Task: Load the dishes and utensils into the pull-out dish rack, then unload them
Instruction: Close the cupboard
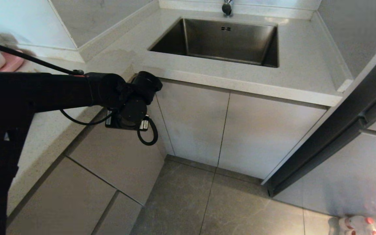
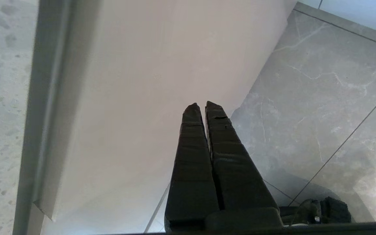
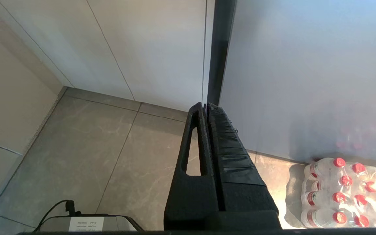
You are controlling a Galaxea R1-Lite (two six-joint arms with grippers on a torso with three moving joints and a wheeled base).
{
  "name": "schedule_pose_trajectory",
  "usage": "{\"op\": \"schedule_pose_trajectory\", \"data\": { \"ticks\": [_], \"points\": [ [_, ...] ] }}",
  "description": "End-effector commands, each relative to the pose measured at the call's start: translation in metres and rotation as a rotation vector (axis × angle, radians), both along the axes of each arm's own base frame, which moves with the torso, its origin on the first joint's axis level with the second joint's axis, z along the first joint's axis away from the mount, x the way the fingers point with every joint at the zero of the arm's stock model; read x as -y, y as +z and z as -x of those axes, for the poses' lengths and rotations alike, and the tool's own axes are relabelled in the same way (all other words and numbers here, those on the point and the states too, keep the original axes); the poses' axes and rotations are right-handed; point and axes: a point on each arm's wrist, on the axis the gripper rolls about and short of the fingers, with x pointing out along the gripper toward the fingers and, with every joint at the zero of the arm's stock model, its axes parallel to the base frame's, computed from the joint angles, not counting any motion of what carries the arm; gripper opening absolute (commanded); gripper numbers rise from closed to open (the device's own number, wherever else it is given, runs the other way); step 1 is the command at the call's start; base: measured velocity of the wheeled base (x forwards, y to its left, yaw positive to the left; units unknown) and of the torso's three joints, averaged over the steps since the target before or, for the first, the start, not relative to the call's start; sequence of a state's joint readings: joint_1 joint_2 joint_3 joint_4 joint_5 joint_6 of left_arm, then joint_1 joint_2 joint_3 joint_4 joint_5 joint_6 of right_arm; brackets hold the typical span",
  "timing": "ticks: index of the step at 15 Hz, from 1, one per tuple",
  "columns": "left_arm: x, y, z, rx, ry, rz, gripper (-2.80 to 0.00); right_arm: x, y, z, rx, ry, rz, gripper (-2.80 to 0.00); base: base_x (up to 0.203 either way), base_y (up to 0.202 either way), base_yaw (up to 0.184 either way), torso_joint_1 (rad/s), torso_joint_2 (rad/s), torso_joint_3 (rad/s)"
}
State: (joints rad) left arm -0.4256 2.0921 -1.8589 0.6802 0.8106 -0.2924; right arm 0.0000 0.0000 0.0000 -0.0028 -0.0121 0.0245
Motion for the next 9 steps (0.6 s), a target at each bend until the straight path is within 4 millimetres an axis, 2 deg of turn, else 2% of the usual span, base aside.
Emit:
{"op": "schedule_pose_trajectory", "data": {
  "ticks": [1,5,9],
  "points": [
    [0.002,-0.001,0.001,-0.002,-0.002,-0.004,-2.8,0.0,0.0,0.0,0.0,0.0,0.0,-2.8,0.0,0.0,0.0,0.0,0.0,0.0],
    [0.015,0.002,0.012,-0.016,-0.061,0.018,-2.8,0.0,0.0,0.0,-0.001,0.0,0.0,-2.8,0.0,0.0,0.0,0.0,0.0,0.0],
    [0.018,0.03,0.039,-0.037,-0.209,0.167,-2.8,0.0,0.0,0.0,-0.001,0.0,0.0,-2.8,0.0,0.0,0.0,0.0,0.0,0.0]
  ]
}}
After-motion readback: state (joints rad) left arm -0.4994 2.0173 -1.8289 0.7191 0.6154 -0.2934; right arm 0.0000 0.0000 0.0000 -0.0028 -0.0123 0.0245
